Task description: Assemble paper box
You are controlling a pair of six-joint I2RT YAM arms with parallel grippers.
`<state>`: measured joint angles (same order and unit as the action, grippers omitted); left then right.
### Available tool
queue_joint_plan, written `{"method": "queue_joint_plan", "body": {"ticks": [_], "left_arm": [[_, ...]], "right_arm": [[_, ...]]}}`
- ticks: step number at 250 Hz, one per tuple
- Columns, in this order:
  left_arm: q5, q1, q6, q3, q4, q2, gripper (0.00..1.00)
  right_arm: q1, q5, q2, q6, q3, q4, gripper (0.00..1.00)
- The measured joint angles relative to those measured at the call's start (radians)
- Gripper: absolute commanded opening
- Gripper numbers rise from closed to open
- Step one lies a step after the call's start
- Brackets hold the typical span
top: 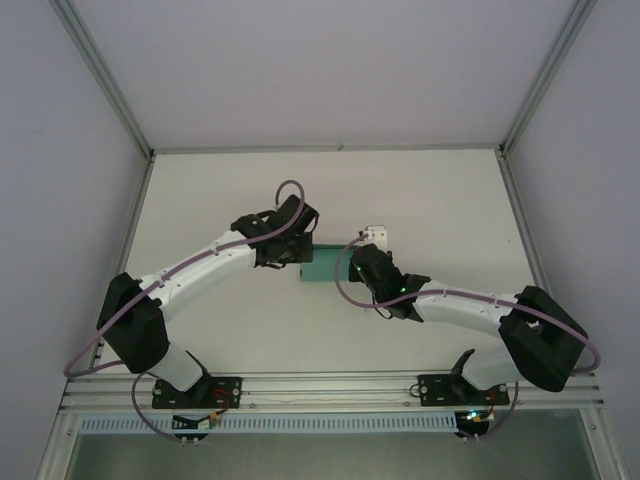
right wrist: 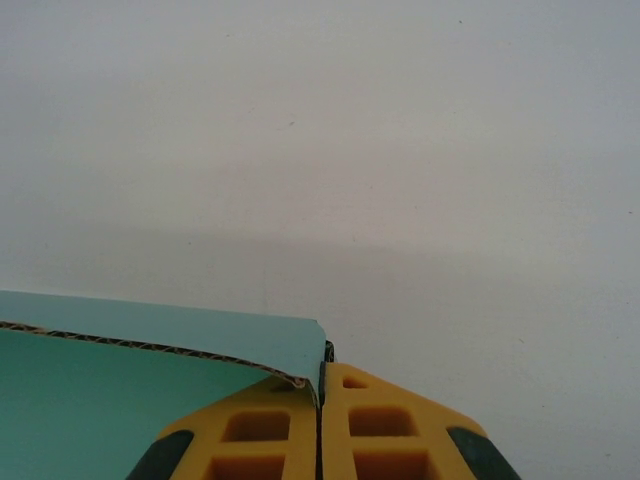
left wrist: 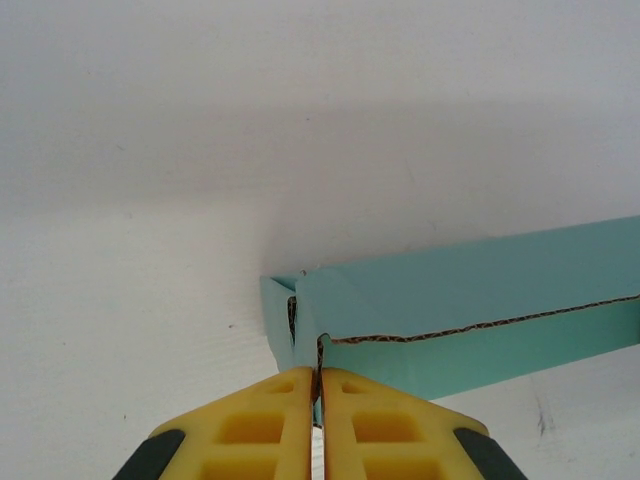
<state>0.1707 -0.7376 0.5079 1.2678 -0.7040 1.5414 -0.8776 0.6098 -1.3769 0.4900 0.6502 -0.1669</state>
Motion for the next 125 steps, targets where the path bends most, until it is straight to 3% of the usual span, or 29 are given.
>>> {"method": "queue_joint_plan", "body": {"ticks": [23, 61, 125], "left_arm": [[0.010, 0.000, 0.000, 0.000, -0.001, 0.007, 0.16], [0.029, 0.000, 0.003, 0.000, -0.002, 0.030, 0.16], [0.017, 0.000, 0.002, 0.000, 0.004, 0.038, 0.03]], "right_arm": [[0.000, 0.000, 0.000, 0.000, 0.000, 0.000, 0.07], [0.000, -0.001, 0.004, 0.000, 0.000, 0.005, 0.07], [0.000, -0.008, 0.006, 0.000, 0.000, 0.007, 0.07]]}}
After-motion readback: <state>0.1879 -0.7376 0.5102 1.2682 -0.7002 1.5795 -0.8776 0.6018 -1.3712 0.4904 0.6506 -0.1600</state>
